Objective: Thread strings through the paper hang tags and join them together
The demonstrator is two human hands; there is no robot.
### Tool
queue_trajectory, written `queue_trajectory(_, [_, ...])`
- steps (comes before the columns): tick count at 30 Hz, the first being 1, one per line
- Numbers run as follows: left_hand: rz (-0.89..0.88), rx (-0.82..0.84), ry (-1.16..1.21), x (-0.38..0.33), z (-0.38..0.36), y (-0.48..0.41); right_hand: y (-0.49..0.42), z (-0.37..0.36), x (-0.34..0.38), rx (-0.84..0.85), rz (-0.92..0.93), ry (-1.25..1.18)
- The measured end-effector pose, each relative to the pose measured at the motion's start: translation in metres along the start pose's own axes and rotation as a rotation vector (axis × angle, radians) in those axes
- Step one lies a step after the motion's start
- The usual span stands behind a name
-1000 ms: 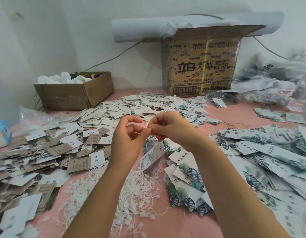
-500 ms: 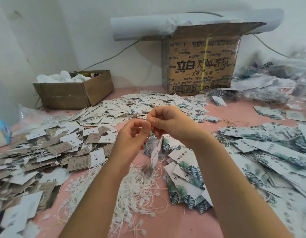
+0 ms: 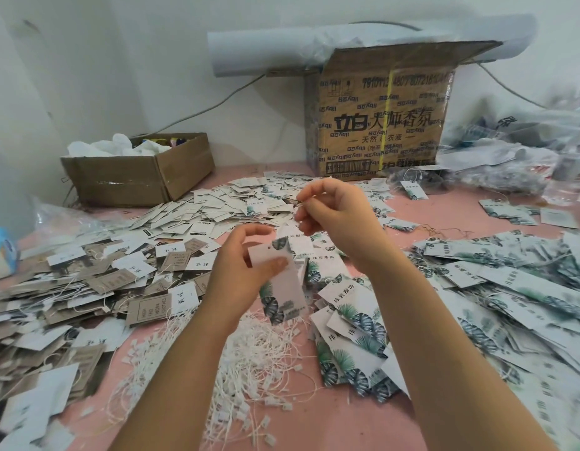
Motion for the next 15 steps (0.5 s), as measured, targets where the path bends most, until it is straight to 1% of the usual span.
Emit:
queue_trajectory(2, [-0.002,-0.052,0.084,-0.002,0.003,-0.001,-0.001,0.005,-0.009,-0.011,-0.066,0.133])
queue_trajectory(5, [-0.04,-0.123,0.128,-0.005,0.008,-0.001,0.002,-0.001,-0.023,0.086,-0.203,0.228])
queue_trajectory(8, [-0.061,-0.166,0.108,-0.005,0.01,-0.002,0.007,-0.017,-0.03,0.242,-0.317,0.129])
queue_trajectory(11, [-0.067,-0.198,0.062,-0.005,0.012,-0.002,0.011,-0.024,-0.03,0.336,-0.356,0.039])
queue_trajectory(13, [-0.075,-0.209,0.051,-0.006,0.013,-0.001,0.013,-0.024,-0.028,0.368,-0.354,0.053])
queue_trajectory(15, [-0.079,-0.199,0.038,-0.007,0.012,0.0,0.013,-0.025,-0.028,0.381,-0.336,0.116])
Point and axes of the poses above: each hand's wrist, its own y-axis away from the middle knuckle, its own z-axis out of the back of the hand, x = y × z, the point moved 6 cm from there along -y, towards the middle knuckle, and after that the axes turned 13 degrees about -y, right-handed, at the moved point
